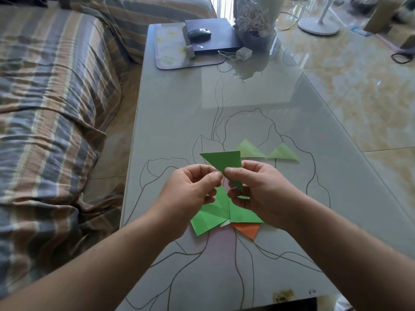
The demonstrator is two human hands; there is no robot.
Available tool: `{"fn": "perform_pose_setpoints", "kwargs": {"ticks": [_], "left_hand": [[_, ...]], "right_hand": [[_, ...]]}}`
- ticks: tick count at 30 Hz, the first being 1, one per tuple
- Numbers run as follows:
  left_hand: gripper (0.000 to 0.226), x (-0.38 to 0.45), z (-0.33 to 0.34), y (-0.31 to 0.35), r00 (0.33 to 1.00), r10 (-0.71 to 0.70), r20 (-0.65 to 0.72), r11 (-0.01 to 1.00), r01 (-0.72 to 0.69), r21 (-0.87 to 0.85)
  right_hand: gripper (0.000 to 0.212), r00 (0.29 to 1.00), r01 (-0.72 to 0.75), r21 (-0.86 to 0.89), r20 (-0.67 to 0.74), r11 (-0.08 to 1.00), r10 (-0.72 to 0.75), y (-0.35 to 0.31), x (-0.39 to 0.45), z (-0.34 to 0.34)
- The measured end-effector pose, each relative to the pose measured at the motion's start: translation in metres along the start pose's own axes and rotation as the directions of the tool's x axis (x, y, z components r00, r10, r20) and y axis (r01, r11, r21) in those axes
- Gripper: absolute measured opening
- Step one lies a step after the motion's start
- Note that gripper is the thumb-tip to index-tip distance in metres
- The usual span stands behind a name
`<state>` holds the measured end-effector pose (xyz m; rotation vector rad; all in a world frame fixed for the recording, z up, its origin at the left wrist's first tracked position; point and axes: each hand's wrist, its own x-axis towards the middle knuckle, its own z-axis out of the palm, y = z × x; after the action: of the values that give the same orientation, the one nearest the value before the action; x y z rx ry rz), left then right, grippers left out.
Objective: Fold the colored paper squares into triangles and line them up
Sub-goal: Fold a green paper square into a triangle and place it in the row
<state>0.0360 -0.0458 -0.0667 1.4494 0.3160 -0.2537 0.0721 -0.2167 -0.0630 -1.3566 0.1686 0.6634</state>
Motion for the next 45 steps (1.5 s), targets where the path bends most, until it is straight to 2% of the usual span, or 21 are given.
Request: {"fn": "perform_pose_setpoints", "kwargs": {"ticks": [14, 25, 34, 37, 40, 42, 45], "left_hand": [[0.022, 0.006, -0.009, 0.011, 1.000, -0.010, -0.027, 0.994, 0.007, -0.107], [0.008, 0.009, -0.015, 0.014, 1.000, -0.012, -0.015, 0.994, 0.010, -0.107], [0.014, 0.012, -0.019, 0.016, 0.999, -0.011, -0.048, 0.994, 0.005, -0.111], [0.017, 0.015, -0.020, 0.015, 0.998, -0.003, -0.063, 0.999, 0.000, -0.048], [0.022, 0.022, -0.024, 0.014, 0.996, 0.031, -0.087, 0.996, -0.023, 0.086], [0.018, 0.027, -0.024, 0.013, 0.997, 0.058, -0.041, 0.981, -0.049, 0.187], [0.013, 0.030, -0.017, 0.011, 0.996, 0.071, 0.057, 0.966, -0.083, 0.243]], "right_hand": [[0.009, 0.999, 0.047, -0.028, -0.007, 0.999, -0.047, 0.002, 0.000, 0.001], [0.010, 0.999, 0.042, -0.037, -0.019, 0.998, -0.042, -0.003, 0.000, 0.000], [0.029, 0.999, 0.037, -0.069, -0.009, 0.997, -0.038, -0.004, 0.002, -0.004], [0.035, 0.999, 0.041, -0.104, -0.014, 0.994, -0.043, -0.005, 0.003, -0.006], [0.032, 0.998, 0.043, -0.145, -0.031, 0.988, -0.048, -0.007, 0.005, -0.009], [0.027, 0.999, 0.029, -0.171, -0.029, 0.985, -0.034, -0.007, 0.007, -0.011], [0.018, 1.000, -0.003, -0.168, -0.025, 0.986, -0.002, -0.006, 0.008, -0.012]]}}
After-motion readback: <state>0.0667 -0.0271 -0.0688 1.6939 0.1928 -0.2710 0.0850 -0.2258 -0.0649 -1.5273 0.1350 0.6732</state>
